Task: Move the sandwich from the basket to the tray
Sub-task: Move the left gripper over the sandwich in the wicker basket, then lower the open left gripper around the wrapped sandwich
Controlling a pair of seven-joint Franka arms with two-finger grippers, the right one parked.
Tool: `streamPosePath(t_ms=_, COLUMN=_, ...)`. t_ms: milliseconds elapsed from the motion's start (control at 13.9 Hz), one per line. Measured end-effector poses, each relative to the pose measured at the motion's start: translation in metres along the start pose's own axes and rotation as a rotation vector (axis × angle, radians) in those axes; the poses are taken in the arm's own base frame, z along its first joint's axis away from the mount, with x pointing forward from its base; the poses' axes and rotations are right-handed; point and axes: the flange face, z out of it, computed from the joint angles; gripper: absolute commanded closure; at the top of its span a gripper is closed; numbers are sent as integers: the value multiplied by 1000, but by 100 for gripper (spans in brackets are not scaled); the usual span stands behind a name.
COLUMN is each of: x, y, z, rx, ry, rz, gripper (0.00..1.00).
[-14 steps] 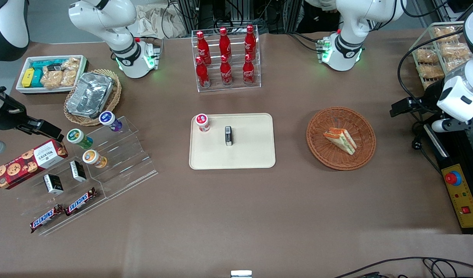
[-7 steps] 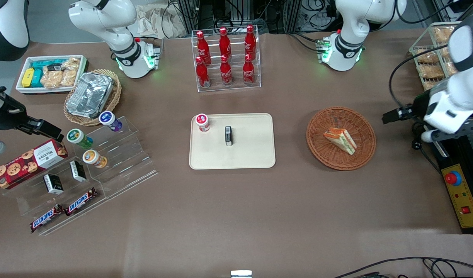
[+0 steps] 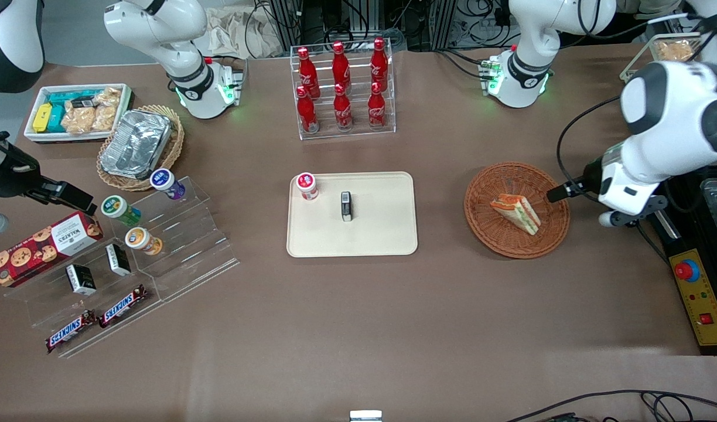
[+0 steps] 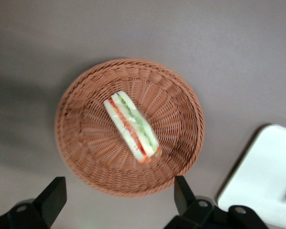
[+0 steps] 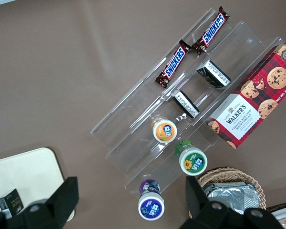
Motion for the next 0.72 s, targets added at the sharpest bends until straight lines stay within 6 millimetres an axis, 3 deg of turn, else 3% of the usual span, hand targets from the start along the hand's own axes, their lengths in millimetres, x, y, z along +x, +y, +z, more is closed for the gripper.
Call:
streamPosePath(t_ms=216, x=-21, y=2, z=51, rx=-2, ry=18, rz=-120, gripper=0)
streamPosePath(t_ms=720, x=-26, y=-3, z=95, rx=64, ry=-41, rz=-185, gripper=1)
